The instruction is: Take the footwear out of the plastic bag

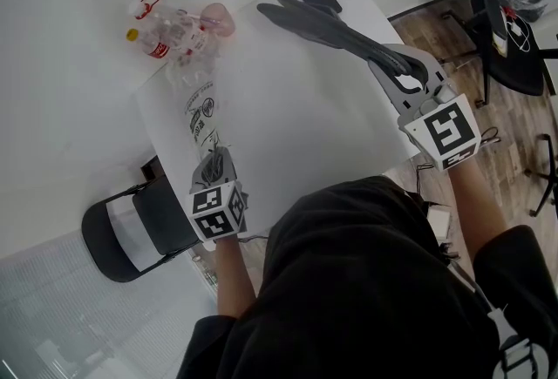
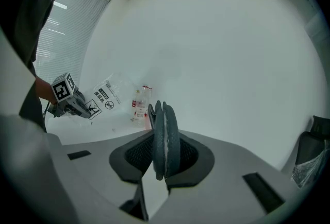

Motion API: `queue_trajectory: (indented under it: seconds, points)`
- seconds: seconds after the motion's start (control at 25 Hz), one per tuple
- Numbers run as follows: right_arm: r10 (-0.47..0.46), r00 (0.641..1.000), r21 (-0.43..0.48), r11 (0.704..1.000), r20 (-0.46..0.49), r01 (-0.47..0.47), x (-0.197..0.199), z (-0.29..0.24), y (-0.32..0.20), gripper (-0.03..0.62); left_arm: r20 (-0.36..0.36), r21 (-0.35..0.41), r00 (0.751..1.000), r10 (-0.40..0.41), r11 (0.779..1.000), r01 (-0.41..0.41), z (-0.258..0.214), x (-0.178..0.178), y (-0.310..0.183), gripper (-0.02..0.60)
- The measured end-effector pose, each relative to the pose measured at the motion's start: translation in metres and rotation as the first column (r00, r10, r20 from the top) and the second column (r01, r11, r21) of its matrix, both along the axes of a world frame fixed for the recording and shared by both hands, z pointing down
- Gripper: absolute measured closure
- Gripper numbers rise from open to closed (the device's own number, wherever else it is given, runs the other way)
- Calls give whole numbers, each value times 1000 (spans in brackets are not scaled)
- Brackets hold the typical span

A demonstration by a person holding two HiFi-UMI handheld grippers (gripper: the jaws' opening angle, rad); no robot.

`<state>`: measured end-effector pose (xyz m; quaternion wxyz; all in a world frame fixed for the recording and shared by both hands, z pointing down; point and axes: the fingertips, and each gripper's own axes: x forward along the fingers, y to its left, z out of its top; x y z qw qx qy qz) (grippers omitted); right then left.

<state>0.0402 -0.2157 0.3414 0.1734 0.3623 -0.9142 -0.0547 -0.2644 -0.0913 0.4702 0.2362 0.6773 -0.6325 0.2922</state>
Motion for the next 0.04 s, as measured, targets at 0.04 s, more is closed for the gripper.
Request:
queue_trajectory:
  seconds: [0.04]
  points:
    - [-3,1000,0,1000,-1,3,0,1,1,517,0,-1,1000,2,1000,-2,1,1,1,558]
